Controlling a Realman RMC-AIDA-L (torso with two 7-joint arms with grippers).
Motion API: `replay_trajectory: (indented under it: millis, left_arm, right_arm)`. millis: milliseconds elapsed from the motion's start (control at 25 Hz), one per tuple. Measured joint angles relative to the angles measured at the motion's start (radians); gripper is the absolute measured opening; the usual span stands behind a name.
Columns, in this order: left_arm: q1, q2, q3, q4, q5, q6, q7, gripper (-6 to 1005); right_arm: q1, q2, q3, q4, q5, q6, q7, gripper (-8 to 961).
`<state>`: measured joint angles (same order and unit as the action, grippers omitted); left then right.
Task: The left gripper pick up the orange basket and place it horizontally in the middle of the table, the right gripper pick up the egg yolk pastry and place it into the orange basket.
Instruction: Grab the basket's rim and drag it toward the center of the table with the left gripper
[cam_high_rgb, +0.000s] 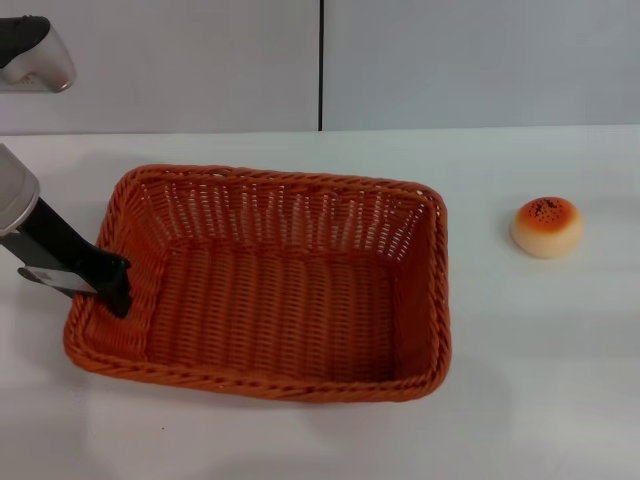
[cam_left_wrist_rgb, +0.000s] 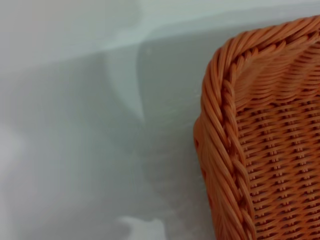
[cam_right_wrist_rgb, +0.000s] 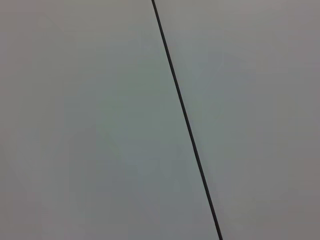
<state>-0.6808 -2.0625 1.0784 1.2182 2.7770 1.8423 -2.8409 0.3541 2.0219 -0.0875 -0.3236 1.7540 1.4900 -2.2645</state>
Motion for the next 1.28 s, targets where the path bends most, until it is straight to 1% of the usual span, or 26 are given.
replay_trajectory:
  millis: [200, 400, 600, 760, 840, 960, 1040, 1160, 1280]
  left_arm:
    - [0.006, -0.008, 0.003, 0.036, -0.005, -0.021, -0.008, 124]
    - [0.008, -0.005, -0.026, 0.045, -0.012, -0.036, -0.020, 124]
    - [0.002, 0.002, -0.036, 0.019, -0.003, -0.029, -0.026, 123]
    - [0.005, 0.003, -0.039, -0.011, 0.001, -0.020, -0.032, 123]
    - [0.006, 0.003, -0.059, -0.031, 0.002, -0.013, -0.036, 122]
    - [0.000, 0.004, -0.124, -0.053, 0.004, -0.003, -0.037, 122]
    - [0.002, 0.004, -0.160, -0.055, 0.001, 0.001, -0.037, 184]
    - [0.013, 0.004, -0.175, -0.038, -0.001, 0.001, -0.035, 278]
    - [0.017, 0.005, -0.184, -0.033, 0.001, 0.002, -0.031, 429]
  right_arm:
    - [0.001, 0.002, 0.000, 0.001, 0.000, -0.015, -0.004, 692]
    - [0.001, 0.003, 0.000, 0.002, -0.001, -0.018, -0.005, 694]
    - [0.003, 0.007, 0.000, 0.002, -0.001, -0.021, -0.006, 694]
    - [0.009, 0.008, 0.000, 0.002, -0.001, -0.023, -0.007, 694]
    - [0.013, 0.008, 0.000, 0.002, -0.002, -0.024, -0.007, 694]
    - [0.015, 0.008, 0.000, 0.002, -0.003, -0.024, -0.008, 694]
    - [0.016, 0.008, 0.000, 0.001, -0.003, -0.025, -0.008, 694]
    - [0.016, 0.008, 0.000, 0.000, -0.004, -0.025, -0.008, 695]
    - [0.016, 0.008, 0.000, 0.000, -0.004, -0.025, -0.008, 695]
